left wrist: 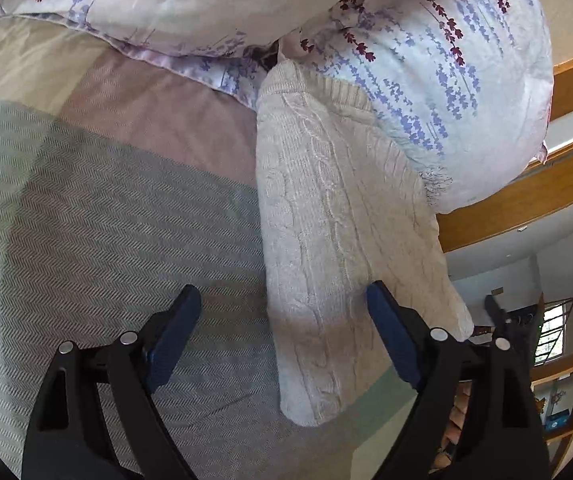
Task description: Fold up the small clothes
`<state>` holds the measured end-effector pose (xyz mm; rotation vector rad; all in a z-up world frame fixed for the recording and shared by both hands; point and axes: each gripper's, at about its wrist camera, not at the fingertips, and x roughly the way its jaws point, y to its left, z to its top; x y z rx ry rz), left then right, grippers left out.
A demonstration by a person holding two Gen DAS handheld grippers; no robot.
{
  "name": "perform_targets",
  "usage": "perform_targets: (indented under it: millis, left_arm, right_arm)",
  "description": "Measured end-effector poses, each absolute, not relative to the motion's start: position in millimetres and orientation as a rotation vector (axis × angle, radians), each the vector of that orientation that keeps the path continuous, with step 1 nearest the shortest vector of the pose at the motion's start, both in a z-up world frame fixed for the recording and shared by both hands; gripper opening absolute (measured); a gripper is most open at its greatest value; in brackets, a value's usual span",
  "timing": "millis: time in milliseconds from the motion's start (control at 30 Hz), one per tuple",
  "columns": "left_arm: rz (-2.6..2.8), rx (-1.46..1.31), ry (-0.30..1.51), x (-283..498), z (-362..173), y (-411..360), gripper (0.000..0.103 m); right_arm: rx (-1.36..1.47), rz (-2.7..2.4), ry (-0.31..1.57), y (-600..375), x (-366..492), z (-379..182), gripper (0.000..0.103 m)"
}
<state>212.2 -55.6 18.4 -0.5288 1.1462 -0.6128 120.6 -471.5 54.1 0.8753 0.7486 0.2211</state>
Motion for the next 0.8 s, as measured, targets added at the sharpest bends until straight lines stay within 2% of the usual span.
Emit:
perform_targets:
  millis: [67, 200, 233, 267, 333, 367, 433, 600, 700, 733, 800]
  left_arm:
    - [-0.613, -0.531, 1.149, 216.0, 17.4, -62.9, 0.088]
    - [-0.595, -0.510, 1.115, 219.9, 18.8, -78.8, 0.091]
    - [-0.599, -0.516, 1.102, 220.5, 18.5, -83.1, 0.091]
    - [-0.614, -0.535, 1.098, 221.6, 16.7, -88.0, 0.086]
    - [-0.648, -0.582, 1.112, 223.6, 10.1, -96.2, 0.070]
    - [-0.636, -0.577, 1.098, 223.2, 11.1, -97.0, 0.060]
    - [-0.674, -0.527, 1.079, 219.2, 20.1, -91.8, 0.042]
    - [-0.744, -0.351, 0.966, 183.3, 62.9, -42.0, 0.039]
    - [-0.644, -0.212, 0.970, 178.5, 60.6, -15.9, 0.046]
    - [-0.598, -0.189, 0.988, 178.2, 55.2, -6.1, 0.050]
    - [-0.538, -0.177, 0.947, 170.2, 55.5, 12.1, 0.051]
  right_arm:
    - [0.855, 0.212, 0.849, -470.4, 145.9, 47.9, 0.100]
    - [0.873, 0.251, 0.972, -463.5, 185.3, 29.9, 0.094]
    - [0.868, 0.263, 0.990, -459.5, 191.5, 25.8, 0.086]
    - [0.864, 0.269, 1.007, -455.2, 196.5, 21.0, 0.067]
    - [0.856, 0.250, 1.013, -448.7, 195.7, 15.5, 0.036]
    - [0.854, 0.267, 0.992, -445.9, 190.1, 17.0, 0.031]
    - [0.842, 0.324, 0.945, -433.7, 180.1, 27.7, 0.028]
    - [0.721, 0.497, 0.941, -374.0, 163.6, 42.6, 0.027]
    - [0.532, 0.392, 1.032, -341.9, 173.2, 33.6, 0.039]
    - [0.537, 0.342, 0.996, -345.5, 171.1, 37.5, 0.052]
    - [0.574, 0.258, 0.844, -362.0, 157.6, 57.2, 0.058]
